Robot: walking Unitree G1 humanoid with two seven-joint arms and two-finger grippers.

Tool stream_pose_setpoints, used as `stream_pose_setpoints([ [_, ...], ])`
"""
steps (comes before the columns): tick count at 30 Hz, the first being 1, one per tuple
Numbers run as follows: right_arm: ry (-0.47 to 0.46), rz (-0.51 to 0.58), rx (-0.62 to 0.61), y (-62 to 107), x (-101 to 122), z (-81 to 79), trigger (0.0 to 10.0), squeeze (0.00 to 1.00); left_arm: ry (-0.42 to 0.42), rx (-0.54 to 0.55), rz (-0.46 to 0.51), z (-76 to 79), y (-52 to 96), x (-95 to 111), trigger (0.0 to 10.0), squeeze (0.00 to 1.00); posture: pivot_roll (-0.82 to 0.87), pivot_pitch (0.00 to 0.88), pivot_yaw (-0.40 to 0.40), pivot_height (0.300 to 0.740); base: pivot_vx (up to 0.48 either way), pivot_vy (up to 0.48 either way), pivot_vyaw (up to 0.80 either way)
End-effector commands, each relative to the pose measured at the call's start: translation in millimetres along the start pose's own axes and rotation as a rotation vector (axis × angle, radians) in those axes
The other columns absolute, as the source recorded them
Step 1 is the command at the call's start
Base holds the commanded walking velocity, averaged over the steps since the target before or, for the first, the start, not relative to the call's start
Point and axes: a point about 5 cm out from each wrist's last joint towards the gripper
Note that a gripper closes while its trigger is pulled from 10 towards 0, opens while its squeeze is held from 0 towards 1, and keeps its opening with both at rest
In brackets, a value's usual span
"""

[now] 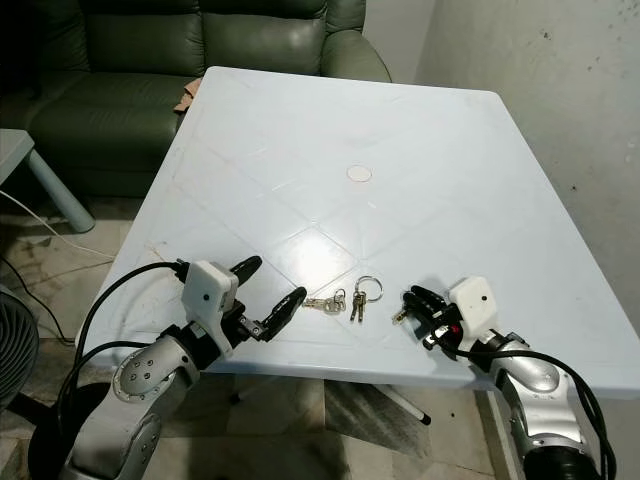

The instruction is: Hang keys on a hook

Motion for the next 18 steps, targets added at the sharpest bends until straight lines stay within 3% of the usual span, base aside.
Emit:
stream_pose_setpoints([
  [1,0.016,-0.011,-0.022,4.8,-1.3,8.1,10.0,0.0,0.001,-0.011,0.005,4.2,0.6,2.1,10.0,0.0,-0.09,0.145,-0.04,0.74,0.0,0.0,0.0],
  [18,0.01,0.008,-0.007,7.6,0.7,13.1,10.0,0.0,0.007,-0.015,0.006,5.9,-0.7,2.0,10.0,0.0,-0.09,0.146,-0.04,0.74,0.0,0.0,0.0],
])
Point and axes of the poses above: a point about 5 cm out from each wrist's last joint towards the gripper, its own y axis pointing back from the gripper into the wrist, its own x axis along the axis of the wrist's last joint, z = x × y, and after that the axes turned 15 degrees about y, right-handed
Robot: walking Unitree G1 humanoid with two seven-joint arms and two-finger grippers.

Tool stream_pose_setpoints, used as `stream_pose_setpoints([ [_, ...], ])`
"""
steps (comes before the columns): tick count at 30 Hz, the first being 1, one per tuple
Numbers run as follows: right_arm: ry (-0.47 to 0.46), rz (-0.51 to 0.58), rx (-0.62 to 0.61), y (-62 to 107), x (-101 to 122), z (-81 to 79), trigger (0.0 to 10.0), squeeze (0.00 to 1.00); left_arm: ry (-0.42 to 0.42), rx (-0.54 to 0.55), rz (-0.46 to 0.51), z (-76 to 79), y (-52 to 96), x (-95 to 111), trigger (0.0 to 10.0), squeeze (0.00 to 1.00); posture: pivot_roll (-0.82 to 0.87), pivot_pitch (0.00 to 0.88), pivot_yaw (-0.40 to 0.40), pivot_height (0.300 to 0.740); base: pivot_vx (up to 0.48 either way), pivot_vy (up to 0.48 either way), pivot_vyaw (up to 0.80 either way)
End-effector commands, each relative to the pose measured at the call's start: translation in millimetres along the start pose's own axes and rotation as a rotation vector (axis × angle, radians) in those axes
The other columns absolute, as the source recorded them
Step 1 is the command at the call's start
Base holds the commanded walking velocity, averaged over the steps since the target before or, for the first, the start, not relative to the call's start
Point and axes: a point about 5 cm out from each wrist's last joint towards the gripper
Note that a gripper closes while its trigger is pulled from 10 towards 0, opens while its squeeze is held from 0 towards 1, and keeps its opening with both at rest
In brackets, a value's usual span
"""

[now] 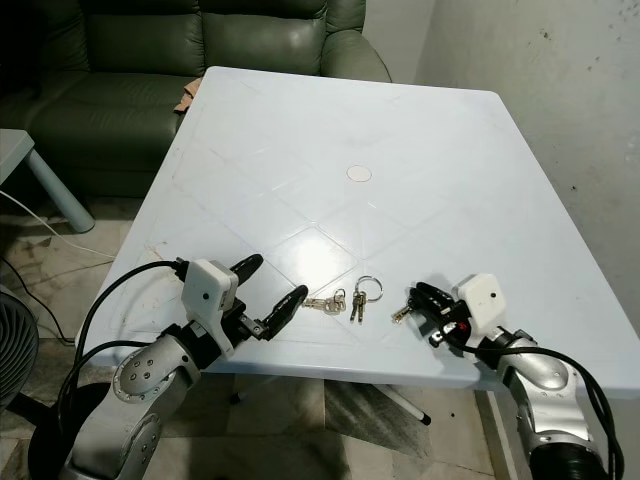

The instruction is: Hang keys on a hook

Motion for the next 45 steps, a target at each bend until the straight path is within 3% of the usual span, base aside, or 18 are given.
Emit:
stream_pose_setpoints([
  [1,0.001,-0.01,-0.005,4.0,-1,4.0,10.0,0.0,0.002,-0.009,-0.001,4.3,0.1,1,10.0,0.0,-0.09,0.146,-0.04,0.74,0.0,0.0,0.0],
  [16,0.007,-0.027,0.031,5.5,-5,0.3,10.0,0.0,0.007,-0.006,-0.001,3.9,0.0,1,10.0,0.0,-0.09,0.146,-0.04,0.74,0.0,0.0,0.0],
  [17,0.005,-0.027,0.028,5.8,-5,0.5,3.9,0.0,0.008,-0.006,-0.001,3.9,0.0,1,10.0,0.0,-0.09,0.146,-0.04,0.74,0.0,0.0,0.0],
  [18,0.0,-0.025,0.023,6.0,-5,0.9,0.0,0.0,0.008,-0.006,0.0,3.8,-0.3,1,10.0,0.0,-0.09,0.146,-0.04,0.74,0.0,0.0,0.0],
  [28,-0.028,0.007,-0.02,3.7,0,6.0,0.0,0.0,0.01,0.004,0.006,1.5,-1.5,3,10.0,0.0,-0.09,0.147,-0.041,0.74,0.0,0.0,0.0],
  [34,-0.117,0.095,-0.121,-1.8,11,13.9,0.0,0.0,0.011,0.02,0.025,-1.4,-4.1,6,10.0,0.0,-0.09,0.134,-0.043,0.74,0.0,0.0,0.0],
  [41,-0.242,0.254,-0.264,-9.6,35,24.3,0.0,0.0,0.012,0.109,0.086,-19.8,-11.4,18,10.0,0.0,-0.08,0.102,-0.042,0.74,0.0,0.0,0.0],
  [45,-0.267,0.293,-0.3,-11.1,42,26.3,0.0,0.0,0.012,0.139,0.107,-26.9,-13.1,23,10.0,0.0,-0.08,0.086,-0.043,0.74,0.0,0.0,0.0],
])
Point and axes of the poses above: a point about 5 cm out from each wrist's last joint towards the gripper, its own y axis pointing back from the gripper into the wrist, its own x axis along the axis of the wrist's last joint, z = x × y, and after that the axes turned 15 degrees about y, right-handed
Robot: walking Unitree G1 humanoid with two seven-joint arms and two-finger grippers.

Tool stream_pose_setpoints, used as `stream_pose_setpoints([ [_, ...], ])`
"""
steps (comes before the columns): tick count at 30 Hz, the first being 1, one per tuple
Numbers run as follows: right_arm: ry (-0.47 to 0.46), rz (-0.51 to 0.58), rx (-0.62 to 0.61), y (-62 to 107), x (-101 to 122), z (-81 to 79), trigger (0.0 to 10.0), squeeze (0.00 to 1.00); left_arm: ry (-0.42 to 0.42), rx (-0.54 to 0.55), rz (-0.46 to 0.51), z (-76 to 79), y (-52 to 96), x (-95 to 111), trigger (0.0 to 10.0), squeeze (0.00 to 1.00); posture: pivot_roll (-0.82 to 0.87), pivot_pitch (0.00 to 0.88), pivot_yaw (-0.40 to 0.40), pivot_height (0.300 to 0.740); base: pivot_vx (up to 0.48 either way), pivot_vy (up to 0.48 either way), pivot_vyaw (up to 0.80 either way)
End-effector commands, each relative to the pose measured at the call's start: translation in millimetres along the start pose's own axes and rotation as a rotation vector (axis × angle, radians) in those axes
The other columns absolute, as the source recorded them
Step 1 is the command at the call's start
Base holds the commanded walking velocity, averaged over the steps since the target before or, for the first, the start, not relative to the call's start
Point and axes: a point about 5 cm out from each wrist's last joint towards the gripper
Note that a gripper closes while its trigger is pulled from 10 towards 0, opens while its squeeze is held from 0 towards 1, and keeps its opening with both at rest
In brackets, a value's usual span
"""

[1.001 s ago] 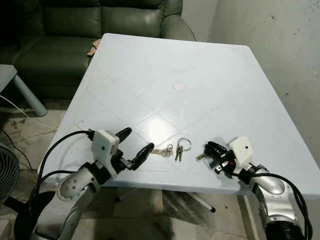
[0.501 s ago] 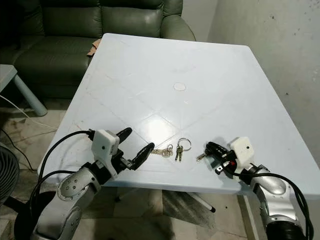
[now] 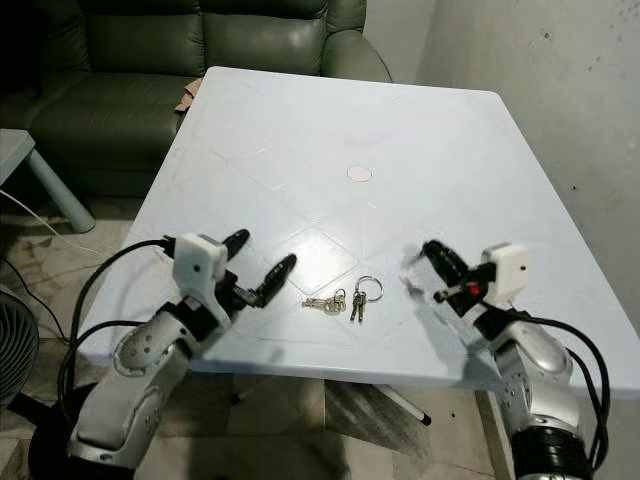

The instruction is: Hang keys on a hook

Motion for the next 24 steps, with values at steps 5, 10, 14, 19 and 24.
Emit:
stream_pose_setpoints([
  [5,-0.038,0.116,-0.146,-9.0,22,-0.1,0.0,0.0,-0.044,0.122,0.085,-27.4,-15.5,23,10.0,0.0,-0.08,0.046,-0.045,0.74,0.0,0.0,0.0],
  [10,-0.046,0.172,-0.212,-10.4,36,-10.1,0.0,0.0,-0.035,0.168,0.144,-43.8,-23.5,42,10.0,0.0,-0.09,0.016,-0.046,0.74,0.0,0.0,0.0],
  [14,-0.041,0.179,-0.277,-8.2,40,-16.9,0.0,0.0,-0.045,0.196,0.175,-49.9,-25.0,51,10.0,0.0,-0.09,0.0,-0.045,0.74,0.0,0.0,0.0],
  [19,0.01,0.133,-0.325,-4.2,39,-29.9,10.0,0.0,-0.018,0.288,0.196,-58.8,-25.7,53,10.0,0.0,-0.1,0.0,-0.045,0.74,0.0,0.0,0.0],
  [24,0.151,0.027,-0.325,-5.2,29,-44.9,10.0,0.0,-0.044,0.293,0.175,-56.8,-26.7,42,10.0,0.0,-0.11,0.0,-0.042,0.74,0.0,0.0,0.0],
])
Point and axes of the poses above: a point about 5 cm out from each wrist's last joint towards the gripper, its own y axis pointing back from the gripper into the wrist, its own x axis along the axis of the wrist's last joint, z = x × y, and after that the axes turned 15 degrees about y, right-handed
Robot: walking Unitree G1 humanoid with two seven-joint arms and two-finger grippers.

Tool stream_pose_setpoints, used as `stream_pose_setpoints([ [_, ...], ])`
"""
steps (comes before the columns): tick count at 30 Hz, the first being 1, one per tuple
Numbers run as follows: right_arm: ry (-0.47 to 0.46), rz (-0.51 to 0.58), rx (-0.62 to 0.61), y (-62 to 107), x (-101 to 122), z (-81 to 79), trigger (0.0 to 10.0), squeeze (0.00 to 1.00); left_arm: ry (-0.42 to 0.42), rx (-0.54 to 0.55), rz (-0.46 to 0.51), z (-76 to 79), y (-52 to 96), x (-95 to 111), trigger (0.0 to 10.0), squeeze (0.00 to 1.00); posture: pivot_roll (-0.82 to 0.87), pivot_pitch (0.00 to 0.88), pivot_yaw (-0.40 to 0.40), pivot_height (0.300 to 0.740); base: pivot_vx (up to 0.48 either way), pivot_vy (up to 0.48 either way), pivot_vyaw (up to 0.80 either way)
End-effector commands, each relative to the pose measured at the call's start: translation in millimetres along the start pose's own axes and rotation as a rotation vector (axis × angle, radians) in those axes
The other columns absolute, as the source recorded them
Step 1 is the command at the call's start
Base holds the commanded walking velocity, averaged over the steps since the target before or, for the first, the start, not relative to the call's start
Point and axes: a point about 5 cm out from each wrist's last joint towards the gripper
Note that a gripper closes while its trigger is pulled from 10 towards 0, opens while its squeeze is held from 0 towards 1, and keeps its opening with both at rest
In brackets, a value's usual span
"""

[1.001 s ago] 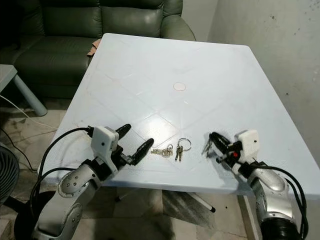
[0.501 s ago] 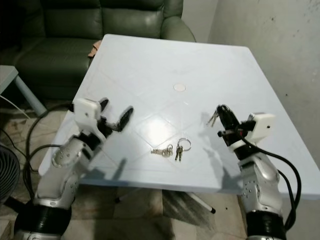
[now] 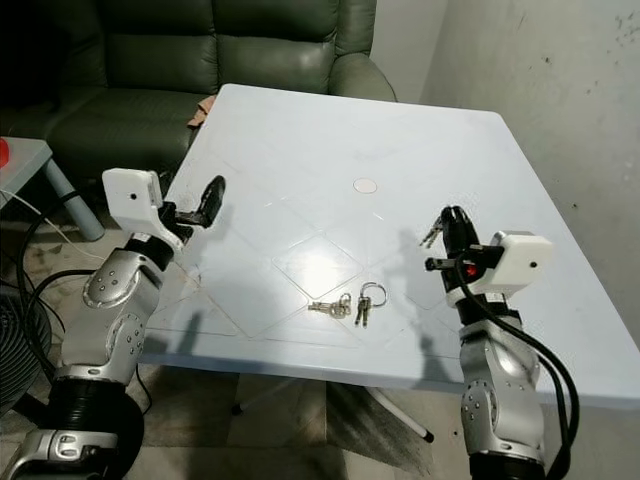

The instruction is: Hang keys on a hook

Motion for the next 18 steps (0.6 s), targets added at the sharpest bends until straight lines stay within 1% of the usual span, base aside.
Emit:
stream_pose_setpoints([
  [1,0.103,-0.032,0.033,2.7,-3,-9.1,10.0,0.0,-0.022,-0.023,0.003,5.5,-0.1,-3,10.0,0.0,-0.11,0.0,-0.042,0.74,0.0,0.0,0.0],
  [2,0.119,-0.044,0.038,2.7,-5,-12.6,10.0,0.0,-0.024,-0.021,-0.002,5.5,-0.1,-5,10.0,0.0,-0.11,0.0,-0.042,0.74,0.0,0.0,0.0],
  [3,0.112,-0.073,0.034,2.2,-9,-17.5,10.0,0.0,-0.025,-0.011,-0.013,5.3,-1.0,-7,10.0,0.0,-0.11,0.0,-0.041,0.74,0.0,0.0,0.0],
  [5,0.114,-0.075,0.031,1.8,-10,-20.2,10.0,0.0,-0.024,-0.008,-0.017,5.3,-1.6,-8,10.0,0.0,-0.11,0.0,-0.041,0.74,0.0,0.0,0.0],
  [6,0.104,-0.091,0.029,-0.6,-11,-26.9,10.0,0.0,0.015,0.015,-0.037,4.5,-3.9,-12,10.0,0.0,-0.1,0.0,-0.045,0.74,0.0,0.0,0.0],
  [7,0.104,-0.091,0.029,-0.6,-11,-26.9,10.0,0.0,0.015,0.015,-0.037,4.5,-3.9,-12,10.0,0.0,-0.1,0.0,-0.045,0.74,0.0,0.0,0.0],
  [8,0.107,-0.11,0.01,-2.0,-12,-30.5,10.0,0.0,0.021,0.014,-0.059,6.4,-5.2,-17,10.0,0.0,-0.1,0.0,-0.047,0.74,0.0,0.0,0.0],
  [10,0.114,-0.121,0.003,-2.7,-13,-33.1,10.0,0.0,0.009,-0.002,-0.072,9.2,-5.6,-21,10.0,0.0,-0.1,0.0,-0.046,0.74,0.0,0.0,0.0],
  [11,0.142,-0.122,0.017,-3.2,-13,-34.7,10.0,0.0,0.005,-0.001,-0.071,9.3,-6.2,-22,10.0,0.0,-0.1,0.0,-0.045,0.74,0.0,0.0,0.0],
  [14,0.16,-0.133,0.004,-4.2,-14,-33.5,10.0,0.0,-0.01,0.002,-0.064,9.0,-7.9,-23,10.0,0.0,-0.1,0.0,-0.045,0.74,0.0,0.0,0.0],
  [15,0.166,-0.146,-0.015,-5.0,-15,-31.7,10.0,0.0,-0.022,0.008,-0.052,8.1,-10.1,-21,10.0,0.0,-0.11,0.0,-0.045,0.74,0.0,0.0,-0.43],
  [18,0.173,-0.154,-0.025,-6.5,-16,-31.1,10.0,0.0,-0.024,0.015,-0.046,6.1,-14.1,-19,10.0,0.0,-0.11,0.0,-0.043,0.74,0.0,0.0,-0.59],
])
Point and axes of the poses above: a point about 5 cm out from each wrist's last joint towards the gripper, its own y axis pointing back from the gripper into the wrist, its own x axis along the axis of the wrist's last joint, z = x × y, and after that the axes turned 15 degrees about y, right-handed
